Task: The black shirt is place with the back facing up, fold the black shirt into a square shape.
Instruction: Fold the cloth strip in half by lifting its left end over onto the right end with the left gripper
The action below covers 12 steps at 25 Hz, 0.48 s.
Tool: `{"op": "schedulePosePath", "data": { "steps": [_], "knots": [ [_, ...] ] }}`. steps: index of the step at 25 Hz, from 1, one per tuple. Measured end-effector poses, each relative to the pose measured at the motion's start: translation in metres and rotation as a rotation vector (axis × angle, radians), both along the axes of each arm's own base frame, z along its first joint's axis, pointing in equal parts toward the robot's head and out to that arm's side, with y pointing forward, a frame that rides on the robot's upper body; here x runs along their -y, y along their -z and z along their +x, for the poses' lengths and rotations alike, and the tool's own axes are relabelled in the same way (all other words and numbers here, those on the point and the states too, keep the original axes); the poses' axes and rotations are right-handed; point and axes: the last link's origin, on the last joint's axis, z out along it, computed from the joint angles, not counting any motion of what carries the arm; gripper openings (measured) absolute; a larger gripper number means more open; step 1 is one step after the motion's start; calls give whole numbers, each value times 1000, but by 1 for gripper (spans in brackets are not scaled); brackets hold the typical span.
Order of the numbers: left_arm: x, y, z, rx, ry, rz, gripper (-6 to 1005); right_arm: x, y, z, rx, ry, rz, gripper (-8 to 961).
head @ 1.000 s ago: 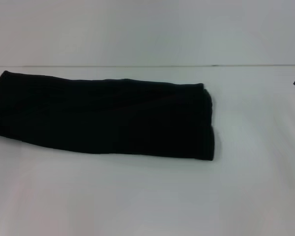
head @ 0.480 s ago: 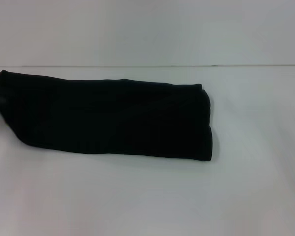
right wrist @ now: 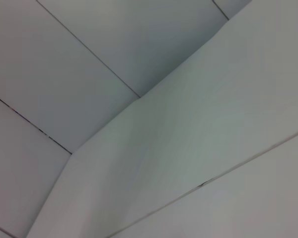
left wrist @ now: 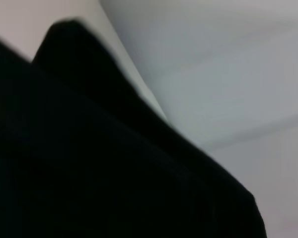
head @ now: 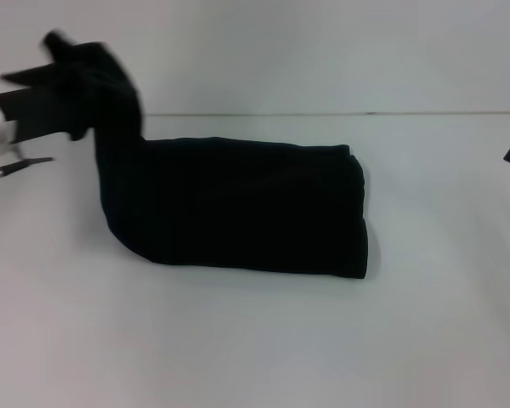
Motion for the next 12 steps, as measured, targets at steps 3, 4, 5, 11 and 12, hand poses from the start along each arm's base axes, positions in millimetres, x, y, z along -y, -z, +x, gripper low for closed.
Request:
{"op": "schedulePosePath", "data": {
  "steps": [3, 4, 5, 11, 12],
  "knots": [
    [-8, 20, 30, -66, 105, -78, 5, 0, 1, 0, -1, 0, -1, 863],
    [-10, 30, 42, -98, 149, -107, 5, 0, 1, -1, -2, -1, -1, 863],
    [-12, 39, 51, -120, 183, -128, 5, -1, 1, -1, -3, -1, -2, 863],
    [1, 117, 96, -266, 391, -223, 17, -2, 1, 0, -2, 5, -2, 863],
    [7, 135, 103, -322, 452, -244, 18, -2, 1, 0, -2, 5, -2, 862]
  ]
}}
